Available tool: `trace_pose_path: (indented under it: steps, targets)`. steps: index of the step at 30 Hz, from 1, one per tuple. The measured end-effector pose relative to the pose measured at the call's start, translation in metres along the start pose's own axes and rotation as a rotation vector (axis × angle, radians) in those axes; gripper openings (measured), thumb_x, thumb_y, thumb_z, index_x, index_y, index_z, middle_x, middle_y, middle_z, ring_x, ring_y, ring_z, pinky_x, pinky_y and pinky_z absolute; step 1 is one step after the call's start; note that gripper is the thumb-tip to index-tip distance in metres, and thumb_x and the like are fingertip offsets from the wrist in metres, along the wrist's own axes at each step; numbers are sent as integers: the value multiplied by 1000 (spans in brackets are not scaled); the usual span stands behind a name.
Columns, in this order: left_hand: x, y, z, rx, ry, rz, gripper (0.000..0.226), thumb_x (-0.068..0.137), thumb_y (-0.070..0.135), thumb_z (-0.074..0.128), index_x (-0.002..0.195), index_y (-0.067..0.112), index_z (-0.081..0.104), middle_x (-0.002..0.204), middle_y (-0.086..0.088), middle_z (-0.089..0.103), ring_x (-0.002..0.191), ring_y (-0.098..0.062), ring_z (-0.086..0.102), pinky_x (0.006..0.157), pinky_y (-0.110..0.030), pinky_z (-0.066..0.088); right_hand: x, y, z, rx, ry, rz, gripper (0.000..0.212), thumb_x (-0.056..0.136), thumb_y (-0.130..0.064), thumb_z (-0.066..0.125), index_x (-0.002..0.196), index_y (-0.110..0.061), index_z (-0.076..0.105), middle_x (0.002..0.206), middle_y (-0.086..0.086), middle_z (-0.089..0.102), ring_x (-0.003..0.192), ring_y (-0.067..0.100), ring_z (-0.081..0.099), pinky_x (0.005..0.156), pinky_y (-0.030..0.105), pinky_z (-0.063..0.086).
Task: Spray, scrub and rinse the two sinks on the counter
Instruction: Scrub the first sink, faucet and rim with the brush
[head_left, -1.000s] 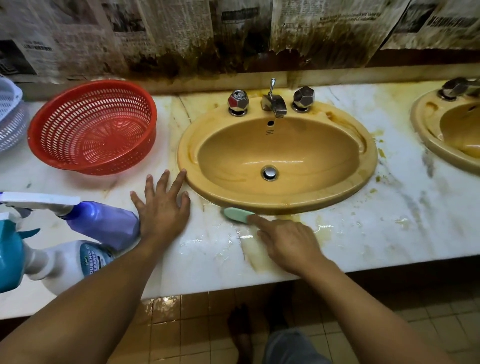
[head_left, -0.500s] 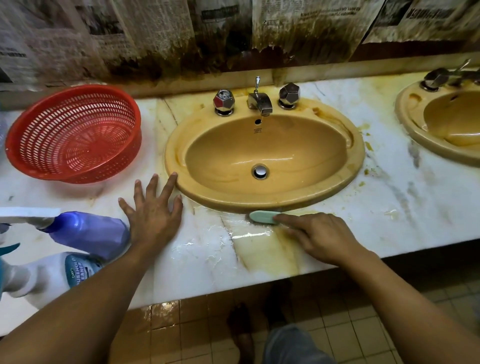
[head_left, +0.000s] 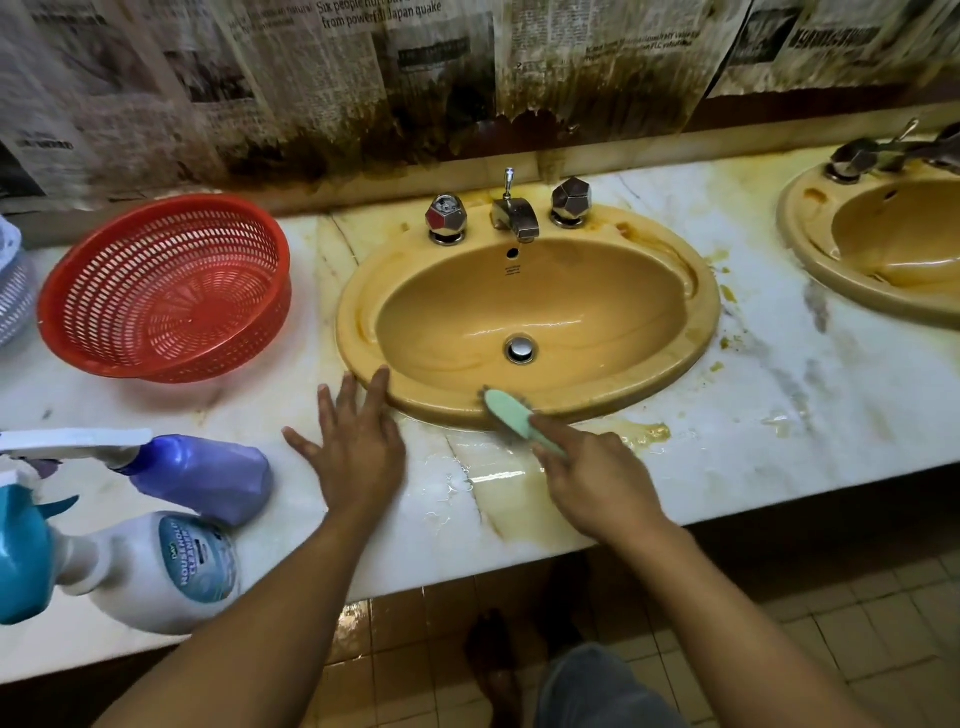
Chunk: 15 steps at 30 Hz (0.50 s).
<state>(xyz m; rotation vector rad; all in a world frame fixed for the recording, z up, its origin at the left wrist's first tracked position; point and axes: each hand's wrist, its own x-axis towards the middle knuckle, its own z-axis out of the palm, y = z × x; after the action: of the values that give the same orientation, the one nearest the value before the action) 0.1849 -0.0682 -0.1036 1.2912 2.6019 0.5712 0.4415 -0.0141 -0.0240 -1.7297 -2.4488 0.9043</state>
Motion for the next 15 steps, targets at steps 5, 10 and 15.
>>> trace_pose_path:
  steps: [5,10,15]
  targets:
    - [-4,-1,-3,25,-12,12,58,106,39,40,159,52,19,169,0,25,159,-27,9,115,-78,-2,1,22,-13,117,122,227,38,103,-41,50,140,-47,57,125,8,70,116,37,60,91,43,50]
    - [-4,4,1,64,-24,22,60,104,41,35,159,51,15,168,-6,25,159,-32,9,112,-82,-1,-3,69,-36,220,295,431,37,103,-36,51,139,-42,61,121,15,71,113,40,60,90,44,50]
    - [-5,3,1,67,-13,28,59,105,42,34,160,51,13,169,-5,24,159,-31,9,114,-80,-1,-13,-5,12,195,68,179,43,106,-41,46,148,-48,48,119,9,71,113,33,61,88,41,50]
